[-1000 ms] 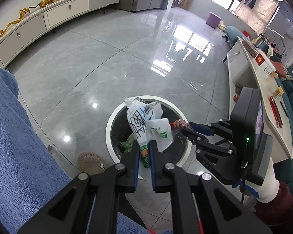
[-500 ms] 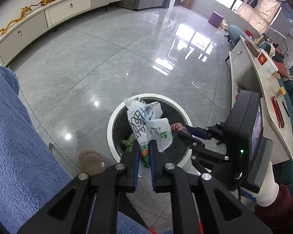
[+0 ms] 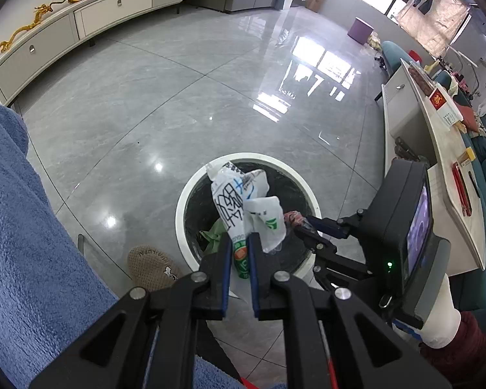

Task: Collect trash
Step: 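Hold the white bag over the bin and open the left tool to drop it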

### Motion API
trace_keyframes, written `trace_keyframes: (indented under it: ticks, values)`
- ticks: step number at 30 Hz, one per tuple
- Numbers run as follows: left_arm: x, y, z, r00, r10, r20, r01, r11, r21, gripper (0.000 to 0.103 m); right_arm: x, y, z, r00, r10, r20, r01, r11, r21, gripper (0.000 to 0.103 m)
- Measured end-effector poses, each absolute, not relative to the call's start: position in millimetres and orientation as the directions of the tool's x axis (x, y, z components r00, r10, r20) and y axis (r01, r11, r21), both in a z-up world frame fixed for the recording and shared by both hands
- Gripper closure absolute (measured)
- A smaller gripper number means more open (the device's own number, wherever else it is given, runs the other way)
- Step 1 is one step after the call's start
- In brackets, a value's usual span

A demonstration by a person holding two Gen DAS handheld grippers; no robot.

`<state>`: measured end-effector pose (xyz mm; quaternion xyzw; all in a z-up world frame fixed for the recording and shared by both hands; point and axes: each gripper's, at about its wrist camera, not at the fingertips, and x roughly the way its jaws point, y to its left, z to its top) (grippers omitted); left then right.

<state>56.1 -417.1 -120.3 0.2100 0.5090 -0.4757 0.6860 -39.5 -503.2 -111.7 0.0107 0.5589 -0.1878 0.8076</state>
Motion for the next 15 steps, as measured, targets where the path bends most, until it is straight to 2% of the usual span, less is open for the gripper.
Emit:
trace_keyframes:
  ticks: [15]
  values:
    - [55.2,-419.0,-124.5,0.024,-0.431,-0.902,0.865,0.461,-0.198,0.093,-40.8,-504.8,-114.7,0.294,-0.292,-0.91,0.316,0.928,-0.196,0.089]
